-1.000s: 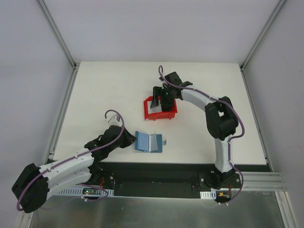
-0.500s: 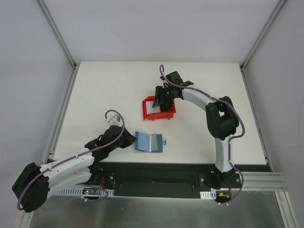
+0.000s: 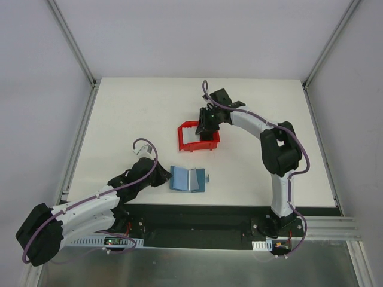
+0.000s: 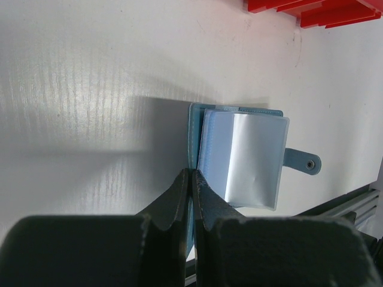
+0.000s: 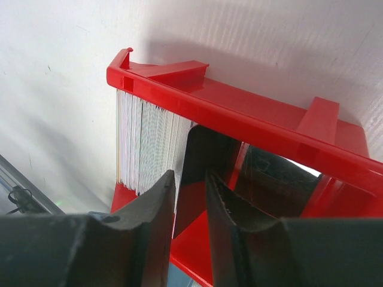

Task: Put the credit cards into the card holder
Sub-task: Pick up the credit card from the storage box, then insert the credit card into the card holder.

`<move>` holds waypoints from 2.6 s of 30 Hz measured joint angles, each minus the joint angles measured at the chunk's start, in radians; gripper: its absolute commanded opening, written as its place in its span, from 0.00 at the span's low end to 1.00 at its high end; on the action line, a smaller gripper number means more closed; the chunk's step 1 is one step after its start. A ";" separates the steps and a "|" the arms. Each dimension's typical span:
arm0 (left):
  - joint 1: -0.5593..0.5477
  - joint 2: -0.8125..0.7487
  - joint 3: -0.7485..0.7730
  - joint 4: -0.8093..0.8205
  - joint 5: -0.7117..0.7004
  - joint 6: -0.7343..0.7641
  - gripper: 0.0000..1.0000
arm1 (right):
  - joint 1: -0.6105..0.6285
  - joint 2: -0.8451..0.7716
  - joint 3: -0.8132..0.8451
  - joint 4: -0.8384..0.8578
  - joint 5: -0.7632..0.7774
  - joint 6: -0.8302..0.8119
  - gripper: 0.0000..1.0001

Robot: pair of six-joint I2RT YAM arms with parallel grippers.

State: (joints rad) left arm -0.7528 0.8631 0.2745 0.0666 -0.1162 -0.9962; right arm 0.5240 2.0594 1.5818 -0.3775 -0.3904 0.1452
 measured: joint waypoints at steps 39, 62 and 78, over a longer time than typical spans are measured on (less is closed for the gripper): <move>0.000 -0.069 -0.061 0.004 0.002 -0.053 0.00 | 0.145 -0.650 -0.601 0.291 -0.021 0.231 0.00; 0.000 -0.058 -0.143 0.042 0.002 -0.126 0.00 | 0.336 -0.529 -0.946 0.668 0.114 0.499 0.00; 0.000 -0.022 -0.154 0.085 0.002 -0.145 0.00 | 0.336 -0.493 -1.010 0.804 0.101 0.562 0.00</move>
State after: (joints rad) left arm -0.7532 0.8413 0.1204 0.1516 -0.1146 -1.1416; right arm 0.8604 1.5665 0.5716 0.4263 -0.2893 0.7074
